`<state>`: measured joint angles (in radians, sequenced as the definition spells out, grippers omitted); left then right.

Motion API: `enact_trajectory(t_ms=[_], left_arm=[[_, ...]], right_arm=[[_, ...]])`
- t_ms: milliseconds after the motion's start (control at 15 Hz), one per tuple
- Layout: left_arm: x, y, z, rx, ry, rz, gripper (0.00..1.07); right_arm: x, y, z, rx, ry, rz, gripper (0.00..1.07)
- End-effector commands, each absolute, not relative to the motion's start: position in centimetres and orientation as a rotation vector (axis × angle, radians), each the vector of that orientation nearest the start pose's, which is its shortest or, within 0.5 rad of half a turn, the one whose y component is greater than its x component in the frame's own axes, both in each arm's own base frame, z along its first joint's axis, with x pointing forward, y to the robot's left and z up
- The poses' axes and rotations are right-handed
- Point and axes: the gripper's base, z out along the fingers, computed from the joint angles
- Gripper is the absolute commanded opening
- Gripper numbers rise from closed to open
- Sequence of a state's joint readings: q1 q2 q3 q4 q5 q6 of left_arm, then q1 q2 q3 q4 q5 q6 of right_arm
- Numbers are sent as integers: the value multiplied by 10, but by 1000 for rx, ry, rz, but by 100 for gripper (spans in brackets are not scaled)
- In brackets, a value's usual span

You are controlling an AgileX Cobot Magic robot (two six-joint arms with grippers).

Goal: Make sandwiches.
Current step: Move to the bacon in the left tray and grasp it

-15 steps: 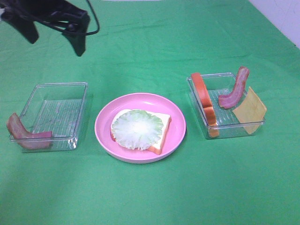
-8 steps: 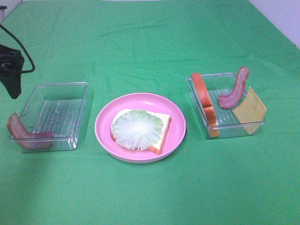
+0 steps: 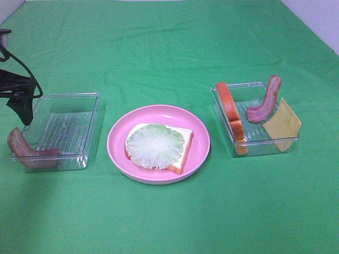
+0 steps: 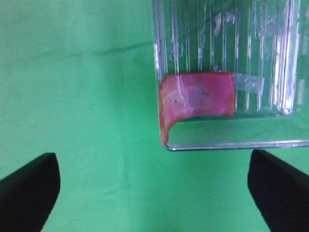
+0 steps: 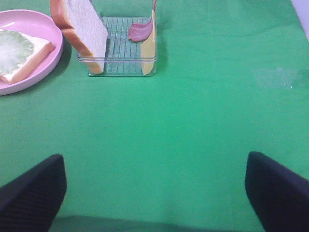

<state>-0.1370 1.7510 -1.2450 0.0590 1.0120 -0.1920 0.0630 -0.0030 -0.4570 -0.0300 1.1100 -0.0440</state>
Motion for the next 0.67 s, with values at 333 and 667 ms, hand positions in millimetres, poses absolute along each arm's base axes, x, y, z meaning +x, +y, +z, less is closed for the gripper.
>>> enact_trajectory(t_ms=[333, 667], left_arm=[[343, -42, 197, -73, 3048, 59, 100], [352, -44, 169, -63, 3077, 63, 100]], right_arm=[[-6, -3, 261, -105, 2090, -33, 97], [-6, -3, 261, -105, 2090, -33, 97]])
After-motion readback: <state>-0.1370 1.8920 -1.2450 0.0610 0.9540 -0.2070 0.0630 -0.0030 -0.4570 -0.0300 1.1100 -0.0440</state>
